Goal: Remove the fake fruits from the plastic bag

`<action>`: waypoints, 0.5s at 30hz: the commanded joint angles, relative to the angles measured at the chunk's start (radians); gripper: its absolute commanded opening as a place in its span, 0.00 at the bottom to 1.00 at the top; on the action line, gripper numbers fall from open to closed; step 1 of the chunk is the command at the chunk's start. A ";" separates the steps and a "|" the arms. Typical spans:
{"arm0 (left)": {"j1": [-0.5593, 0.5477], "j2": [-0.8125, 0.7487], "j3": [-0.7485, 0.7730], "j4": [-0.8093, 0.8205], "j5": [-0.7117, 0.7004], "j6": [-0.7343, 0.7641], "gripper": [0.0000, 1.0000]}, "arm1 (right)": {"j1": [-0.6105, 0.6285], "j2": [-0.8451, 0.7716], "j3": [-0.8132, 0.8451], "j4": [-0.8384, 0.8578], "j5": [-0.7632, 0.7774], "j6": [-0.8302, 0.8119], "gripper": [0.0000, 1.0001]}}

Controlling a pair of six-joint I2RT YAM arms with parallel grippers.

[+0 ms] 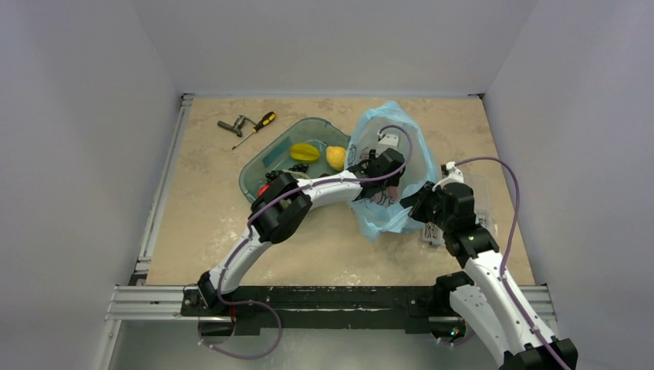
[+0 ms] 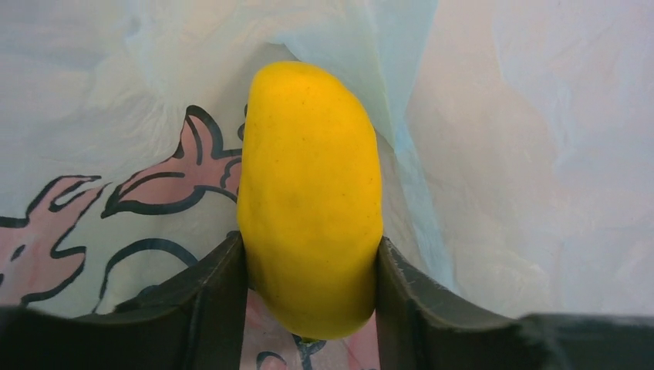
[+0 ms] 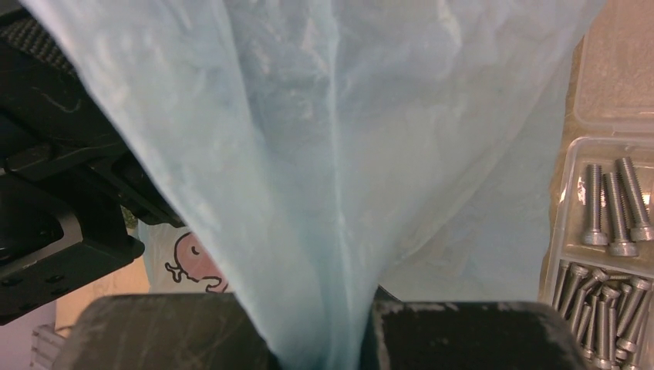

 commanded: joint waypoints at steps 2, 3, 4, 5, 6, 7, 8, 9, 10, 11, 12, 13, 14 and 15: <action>0.013 -0.035 -0.003 0.034 0.075 0.042 0.23 | -0.006 0.007 0.041 0.018 -0.023 -0.007 0.00; 0.012 -0.056 -0.026 0.057 0.092 0.065 0.22 | -0.005 0.008 0.039 0.021 -0.023 -0.007 0.00; 0.012 -0.079 -0.051 0.066 0.102 0.081 0.20 | -0.005 0.007 0.035 0.026 -0.022 -0.008 0.00; 0.012 -0.106 -0.079 0.068 0.113 0.092 0.15 | -0.005 0.009 0.033 0.031 -0.017 -0.009 0.00; 0.012 -0.136 -0.104 0.067 0.123 0.100 0.11 | -0.005 0.012 0.028 0.037 -0.012 -0.010 0.00; 0.012 -0.166 -0.133 0.068 0.139 0.109 0.10 | -0.005 0.015 0.027 0.040 -0.008 -0.010 0.00; 0.012 -0.198 -0.162 0.068 0.160 0.115 0.08 | -0.006 0.020 0.026 0.043 -0.001 -0.007 0.00; 0.010 -0.229 -0.195 0.096 0.177 0.125 0.07 | -0.005 0.023 0.024 0.046 0.007 -0.003 0.00; 0.010 -0.263 -0.224 0.106 0.195 0.134 0.02 | -0.005 0.025 0.022 0.048 0.016 0.008 0.00; 0.010 -0.295 -0.252 0.103 0.217 0.142 0.00 | -0.005 0.027 0.021 0.050 0.030 0.015 0.00; 0.010 -0.327 -0.278 0.094 0.228 0.150 0.00 | -0.005 0.026 0.019 0.052 0.039 0.022 0.00; 0.010 -0.360 -0.303 0.087 0.243 0.156 0.00 | -0.005 0.026 0.016 0.056 0.045 0.029 0.00; 0.010 -0.403 -0.332 0.092 0.280 0.165 0.00 | -0.005 0.024 0.013 0.060 0.050 0.034 0.00; 0.010 -0.430 -0.357 0.097 0.315 0.184 0.00 | -0.005 0.023 0.009 0.064 0.052 0.038 0.00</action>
